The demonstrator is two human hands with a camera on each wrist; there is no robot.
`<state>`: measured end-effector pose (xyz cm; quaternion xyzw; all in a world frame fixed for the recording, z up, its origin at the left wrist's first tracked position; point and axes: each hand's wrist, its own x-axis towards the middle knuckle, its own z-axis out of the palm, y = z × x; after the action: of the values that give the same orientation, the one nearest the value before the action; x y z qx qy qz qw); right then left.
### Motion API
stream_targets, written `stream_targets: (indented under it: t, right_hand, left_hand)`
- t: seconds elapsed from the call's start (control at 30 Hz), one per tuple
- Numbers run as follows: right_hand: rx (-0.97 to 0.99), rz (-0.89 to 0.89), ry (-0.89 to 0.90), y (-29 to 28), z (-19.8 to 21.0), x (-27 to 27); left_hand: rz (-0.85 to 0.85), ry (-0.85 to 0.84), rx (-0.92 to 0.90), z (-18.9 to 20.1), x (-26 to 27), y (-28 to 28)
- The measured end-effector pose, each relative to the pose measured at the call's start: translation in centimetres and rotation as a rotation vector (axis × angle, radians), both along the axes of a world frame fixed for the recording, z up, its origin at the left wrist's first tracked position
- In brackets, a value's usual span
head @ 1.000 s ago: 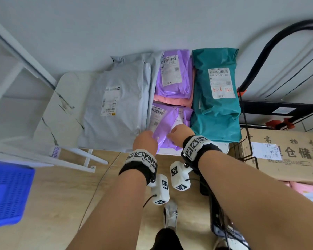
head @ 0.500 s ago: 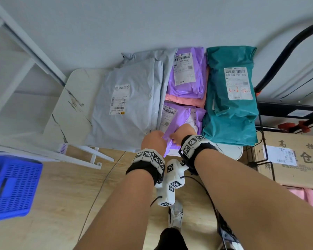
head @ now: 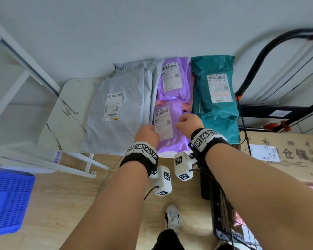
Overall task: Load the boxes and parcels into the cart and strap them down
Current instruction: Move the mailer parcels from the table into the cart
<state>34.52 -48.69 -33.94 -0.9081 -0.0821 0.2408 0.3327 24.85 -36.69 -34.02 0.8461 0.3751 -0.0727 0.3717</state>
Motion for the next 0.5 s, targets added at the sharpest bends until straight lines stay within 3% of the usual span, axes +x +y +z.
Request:
stream_targets:
  t: [0.23,0.5]
  right_hand:
    - [0.109,-0.119,-0.090,-4.4,3.9,1.7]
    - [0.176,-0.342,-0.137,-11.0,5.8,2.5]
  left_hand:
    - [-0.020,0.043,-0.026,1.6,1.3,-2.5]
    - [-0.042,-0.203,-0.131,3.3,4.0,-6.7]
